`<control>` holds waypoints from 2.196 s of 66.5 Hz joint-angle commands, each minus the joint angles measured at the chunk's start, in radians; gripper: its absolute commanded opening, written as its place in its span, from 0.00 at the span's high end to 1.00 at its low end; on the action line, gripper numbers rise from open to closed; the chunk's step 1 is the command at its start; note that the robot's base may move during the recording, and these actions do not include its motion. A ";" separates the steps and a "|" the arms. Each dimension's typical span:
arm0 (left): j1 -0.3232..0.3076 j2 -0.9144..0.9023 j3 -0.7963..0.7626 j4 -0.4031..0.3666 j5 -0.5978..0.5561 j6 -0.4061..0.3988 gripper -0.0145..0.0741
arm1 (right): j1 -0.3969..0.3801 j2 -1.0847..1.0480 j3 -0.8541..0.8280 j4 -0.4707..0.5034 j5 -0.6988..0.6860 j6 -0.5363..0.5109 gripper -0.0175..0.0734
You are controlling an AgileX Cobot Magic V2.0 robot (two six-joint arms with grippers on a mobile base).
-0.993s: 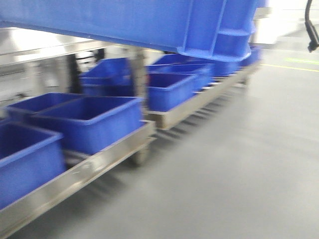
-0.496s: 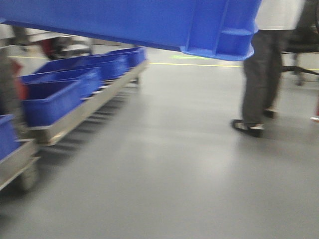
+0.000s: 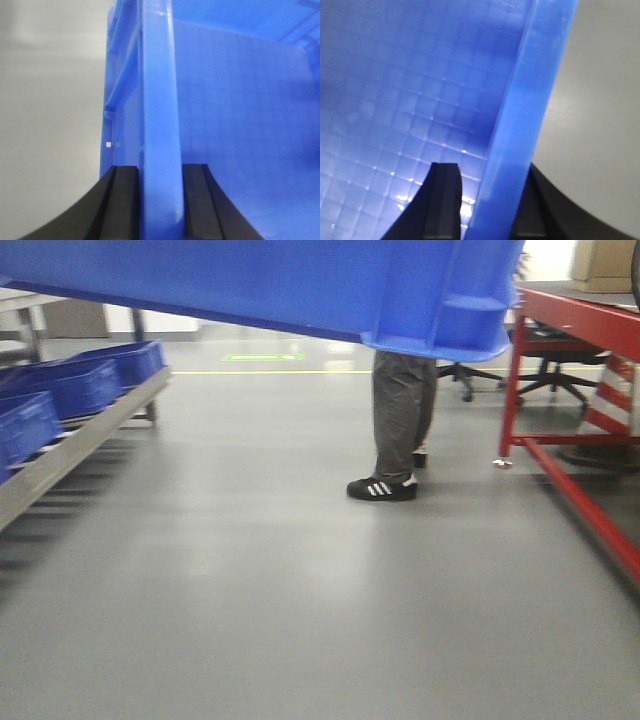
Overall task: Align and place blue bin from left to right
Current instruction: 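Hold the blue bin in both grippers while the base turns and drives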
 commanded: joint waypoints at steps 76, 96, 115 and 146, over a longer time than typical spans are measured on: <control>0.002 -0.028 -0.019 -0.014 -0.239 -0.001 0.96 | 0.000 -0.021 -0.014 -0.002 -0.046 -0.034 0.98; 0.002 -0.028 -0.019 -0.014 -0.239 -0.001 0.96 | 0.000 -0.021 -0.014 -0.002 -0.046 -0.034 0.98; 0.002 -0.028 -0.019 -0.014 -0.239 -0.001 0.96 | 0.000 -0.021 -0.014 -0.002 -0.046 -0.034 0.98; 0.002 -0.028 -0.019 -0.014 -0.239 -0.001 0.96 | 0.000 -0.021 -0.014 -0.002 -0.046 -0.034 0.98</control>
